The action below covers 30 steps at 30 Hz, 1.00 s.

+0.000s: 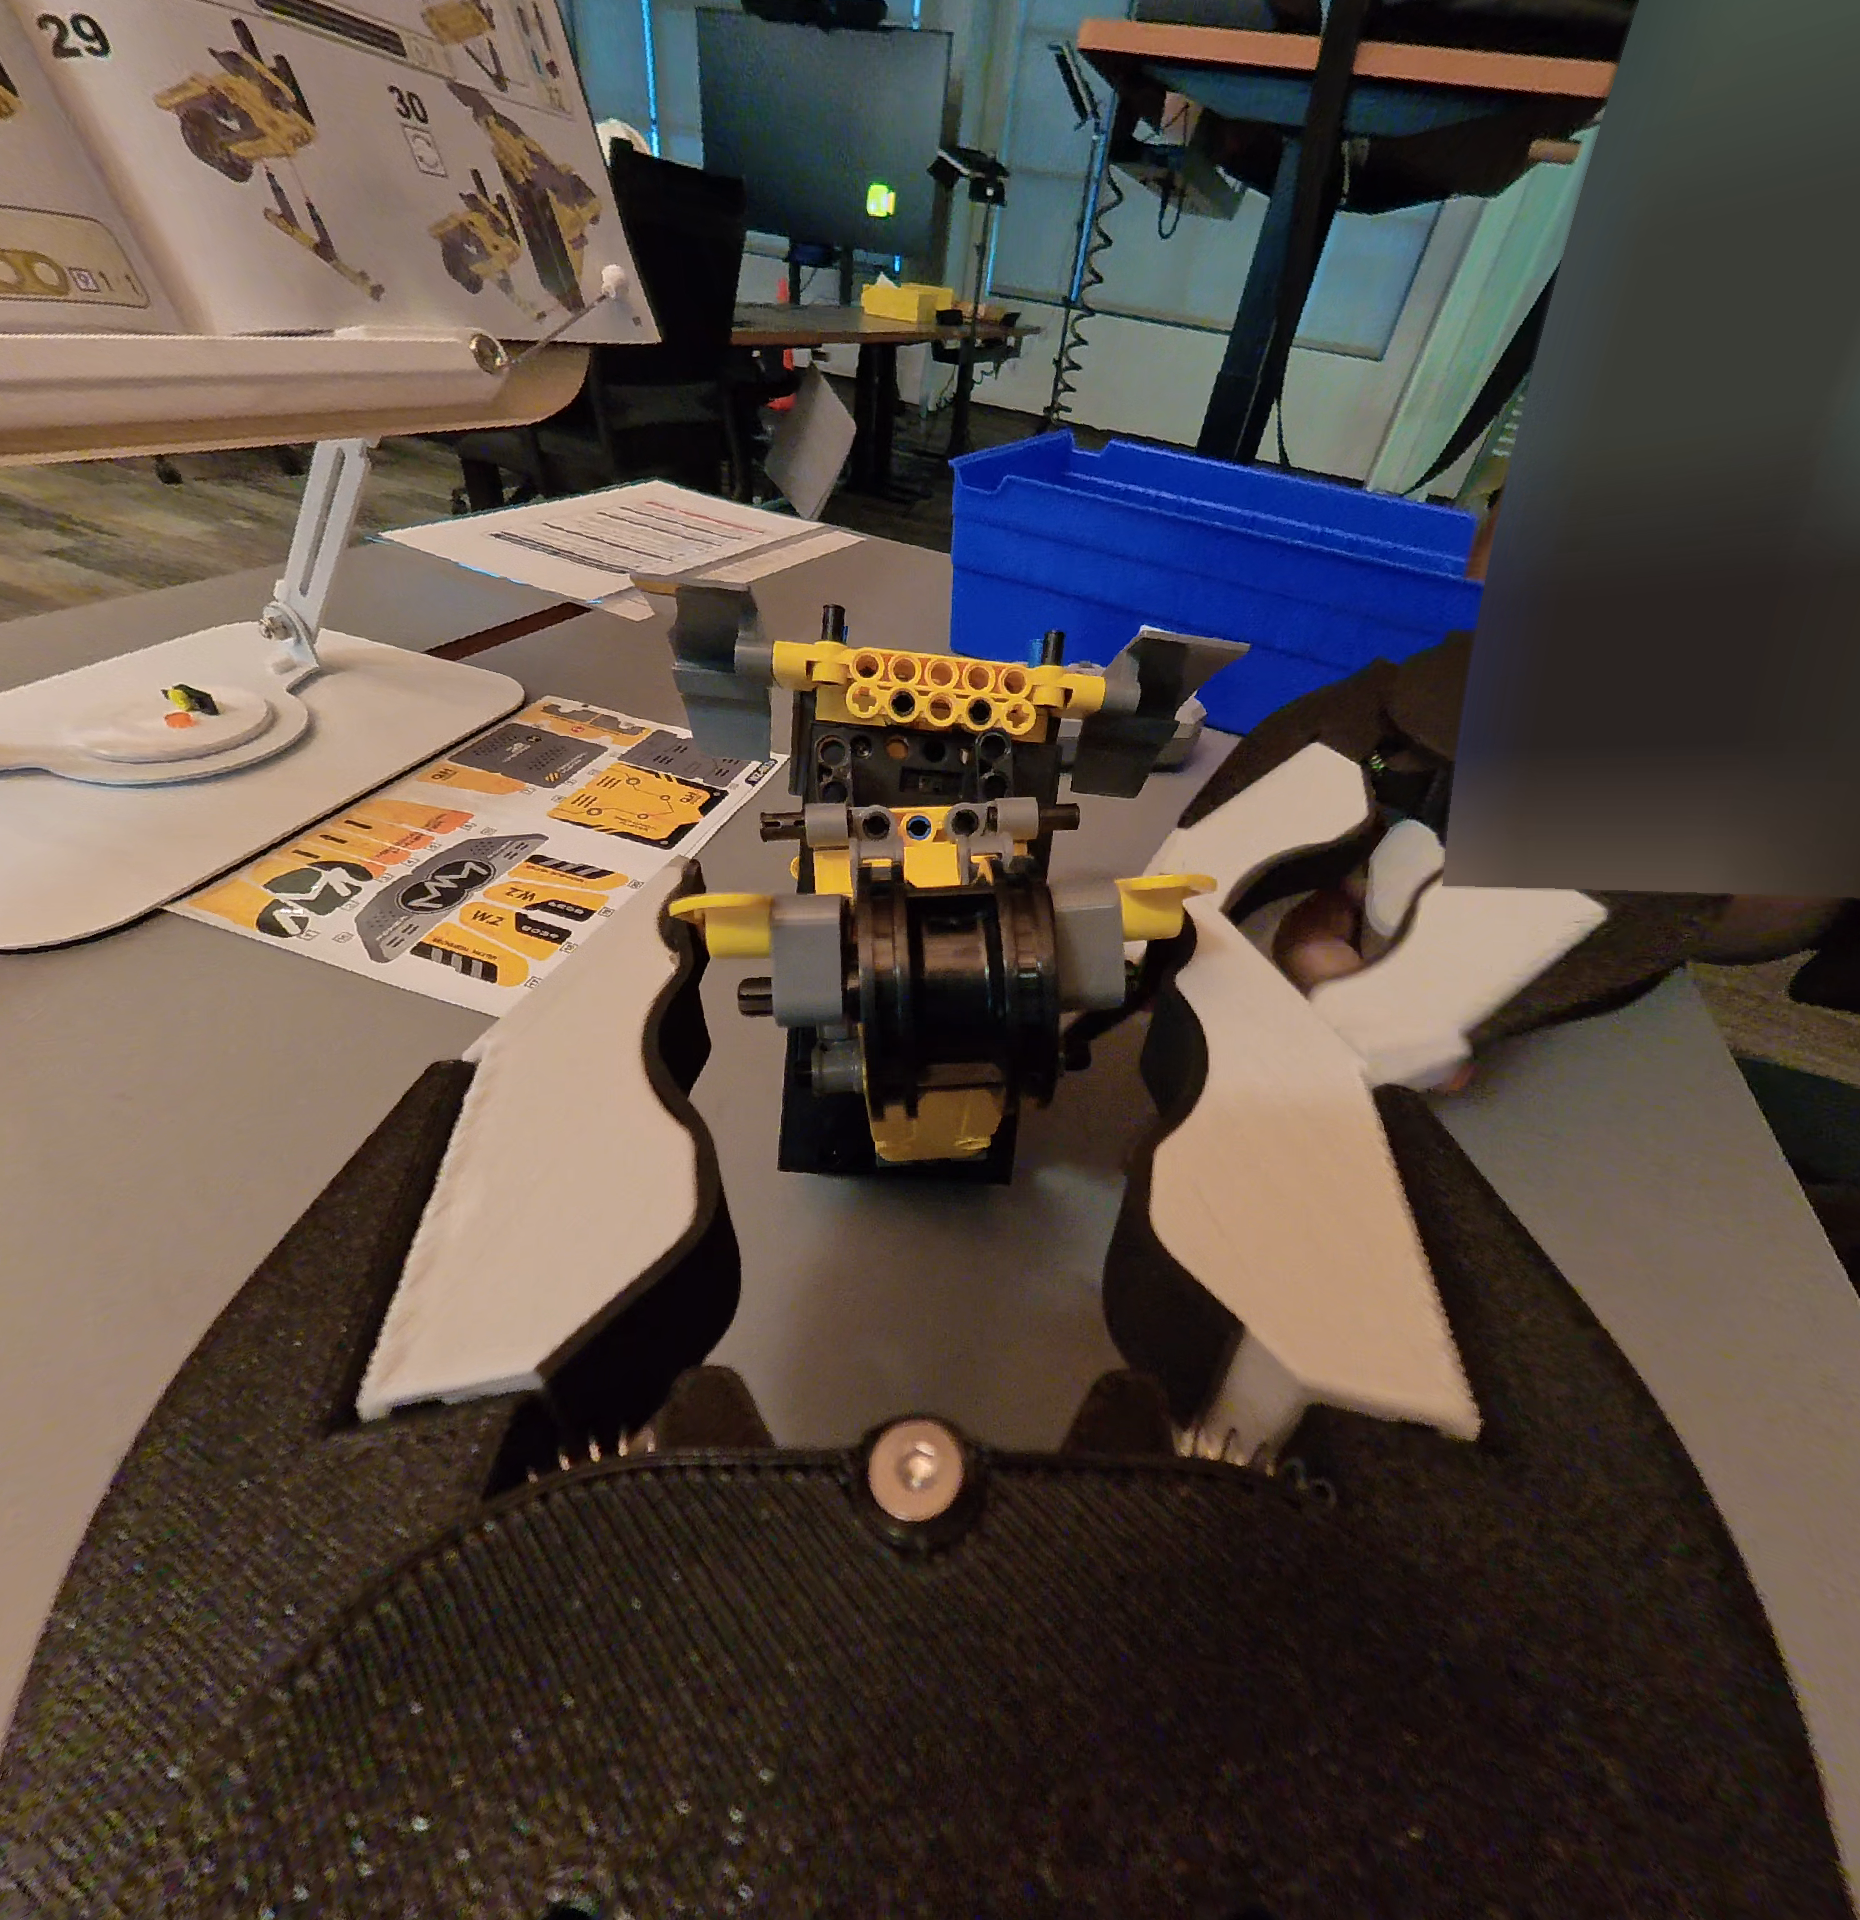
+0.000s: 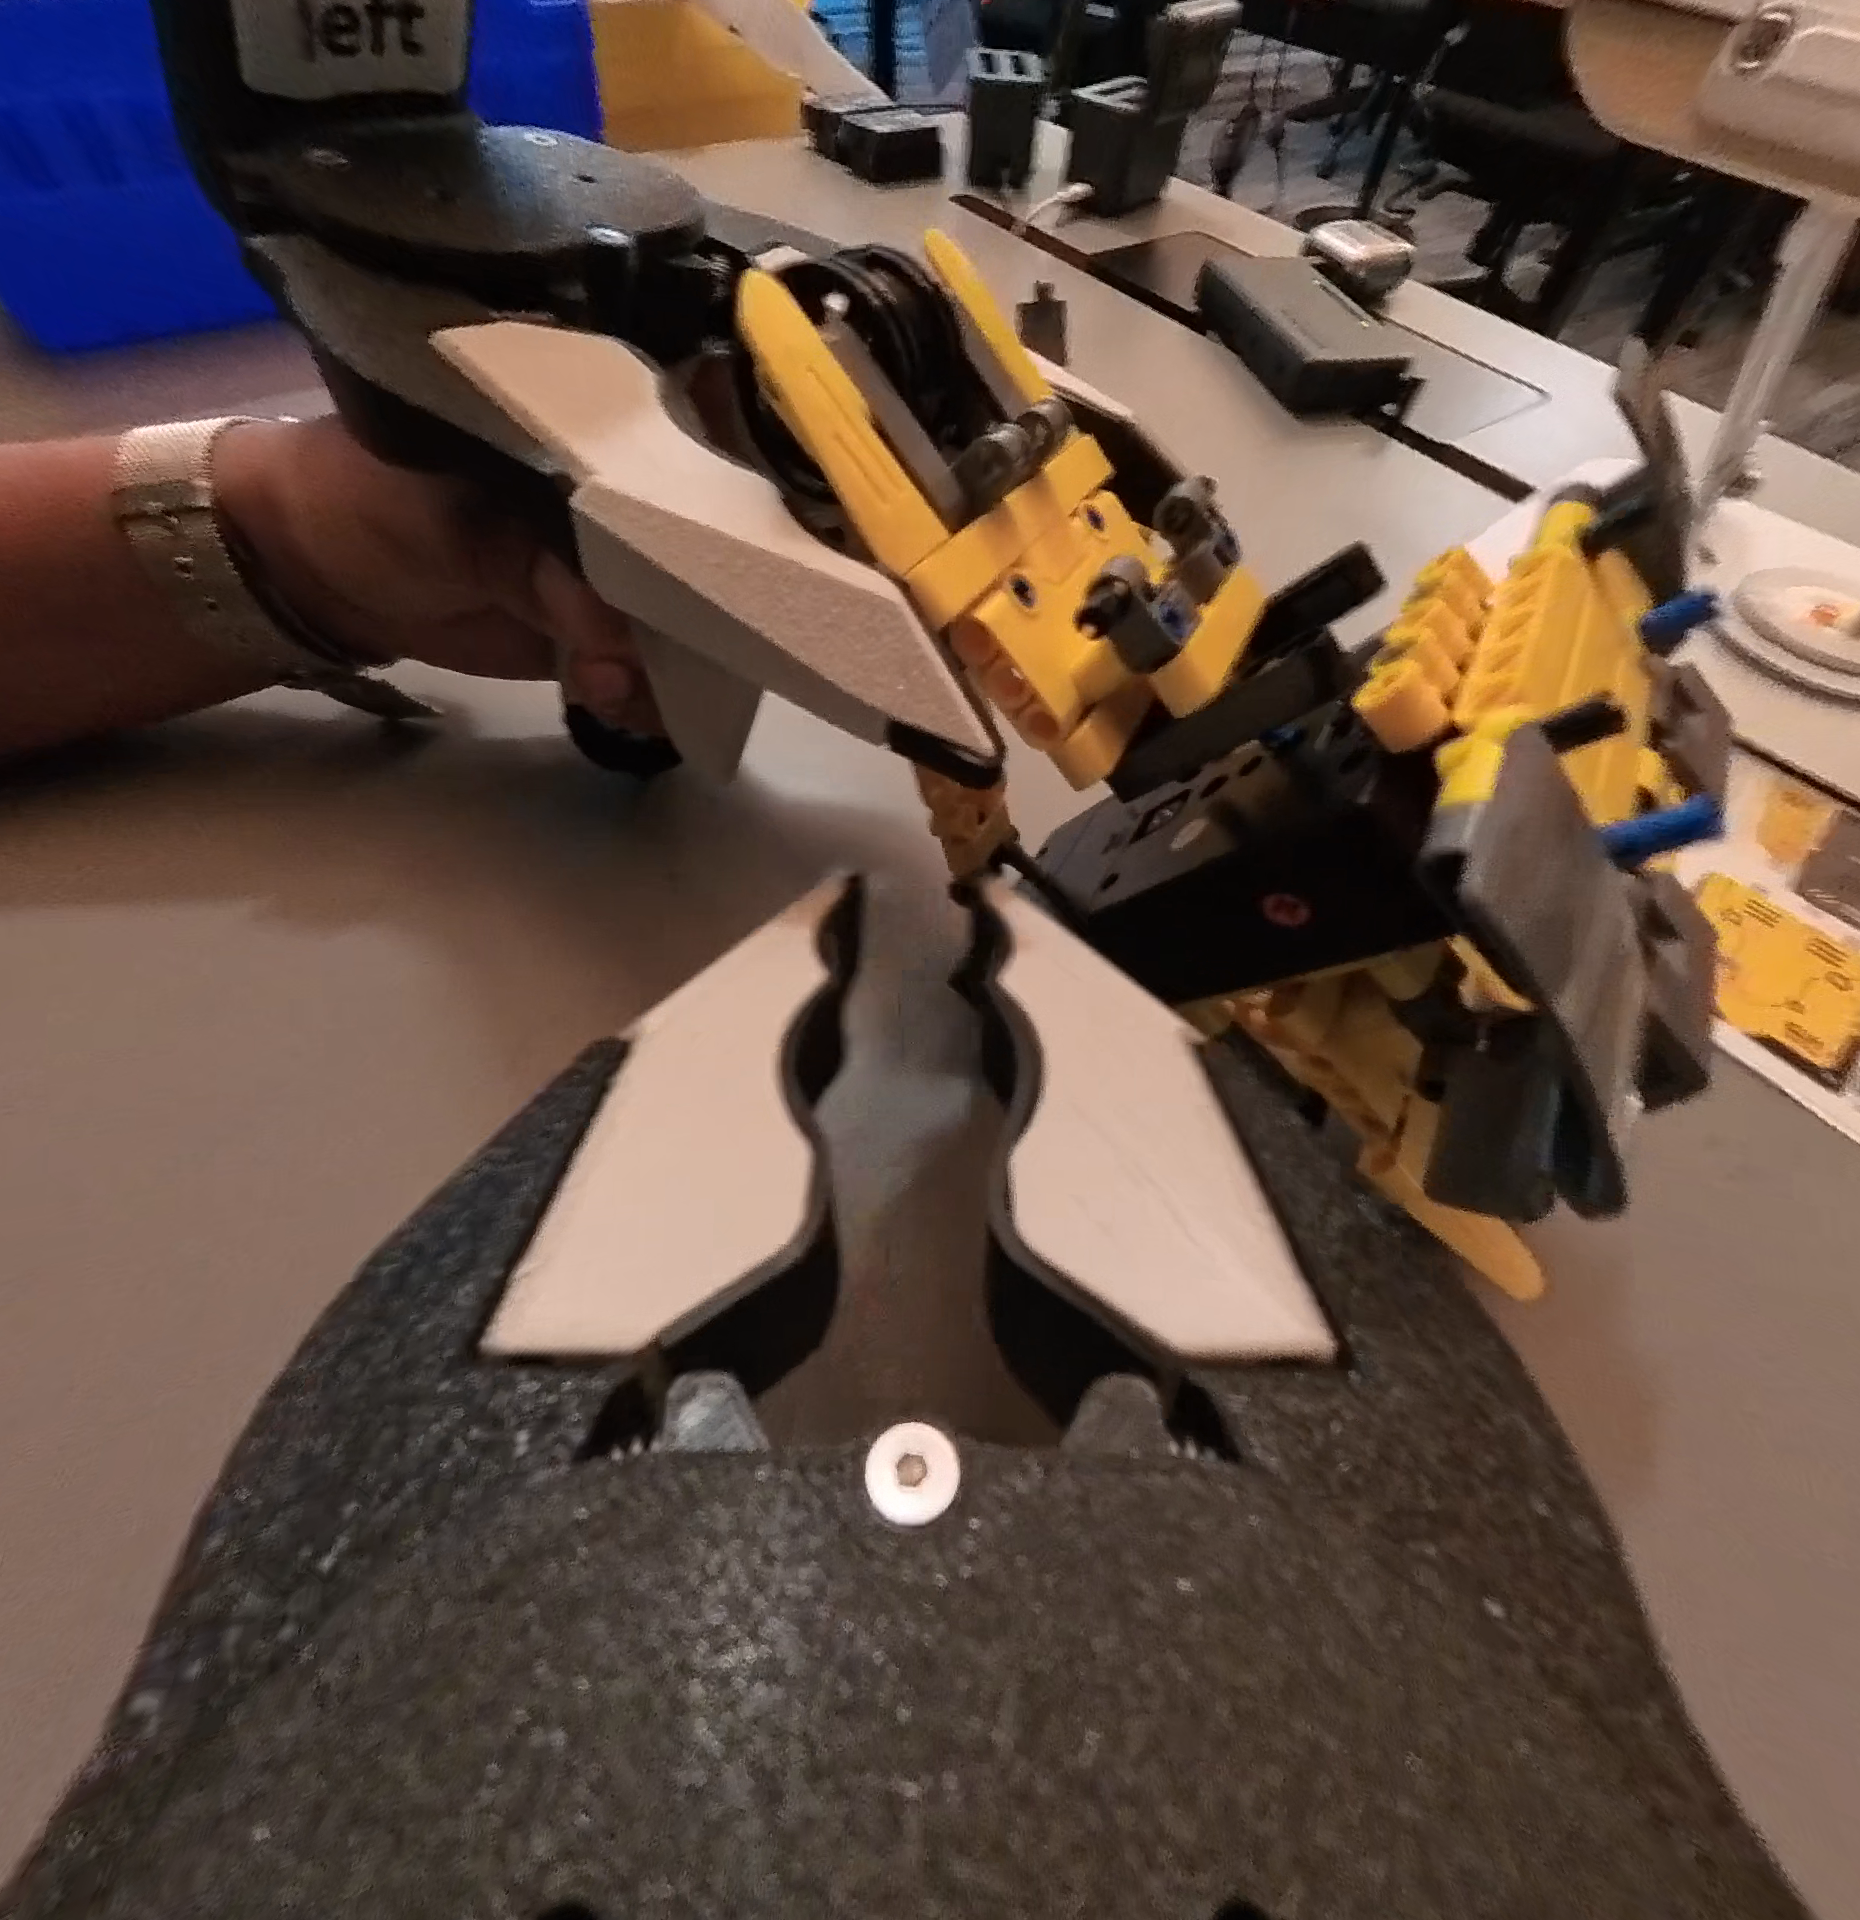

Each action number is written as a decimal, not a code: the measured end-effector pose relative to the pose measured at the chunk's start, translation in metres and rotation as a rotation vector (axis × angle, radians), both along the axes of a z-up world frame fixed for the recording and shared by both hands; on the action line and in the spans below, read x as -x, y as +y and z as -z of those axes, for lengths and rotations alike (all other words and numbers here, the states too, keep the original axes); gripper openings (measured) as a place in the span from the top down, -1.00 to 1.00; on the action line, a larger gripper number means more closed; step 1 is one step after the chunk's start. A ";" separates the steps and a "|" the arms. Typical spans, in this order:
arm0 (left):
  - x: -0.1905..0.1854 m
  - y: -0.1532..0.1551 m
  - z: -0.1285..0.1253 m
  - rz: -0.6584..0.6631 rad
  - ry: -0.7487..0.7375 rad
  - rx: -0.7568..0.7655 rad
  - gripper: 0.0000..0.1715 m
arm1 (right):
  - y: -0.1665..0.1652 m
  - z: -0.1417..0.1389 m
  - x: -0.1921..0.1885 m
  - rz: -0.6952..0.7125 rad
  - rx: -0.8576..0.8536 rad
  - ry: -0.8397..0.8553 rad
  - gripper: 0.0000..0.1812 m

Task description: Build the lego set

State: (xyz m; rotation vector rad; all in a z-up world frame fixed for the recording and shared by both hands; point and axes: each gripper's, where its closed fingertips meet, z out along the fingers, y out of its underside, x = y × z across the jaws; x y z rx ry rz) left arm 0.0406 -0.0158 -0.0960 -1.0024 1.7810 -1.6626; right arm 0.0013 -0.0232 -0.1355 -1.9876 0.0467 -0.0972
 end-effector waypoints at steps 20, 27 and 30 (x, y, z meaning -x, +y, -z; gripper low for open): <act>-0.003 -0.001 -0.001 -0.024 -0.017 -0.014 0.06 | 0.014 0.018 0.012 -0.179 0.108 -0.058 0.41; -0.003 -0.002 -0.002 -0.022 -0.016 0.009 0.06 | 0.015 0.022 0.012 -0.176 0.132 -0.078 0.40; -0.004 -0.002 -0.002 -0.026 -0.013 0.009 0.06 | 0.015 0.022 0.012 -0.177 0.136 -0.076 0.40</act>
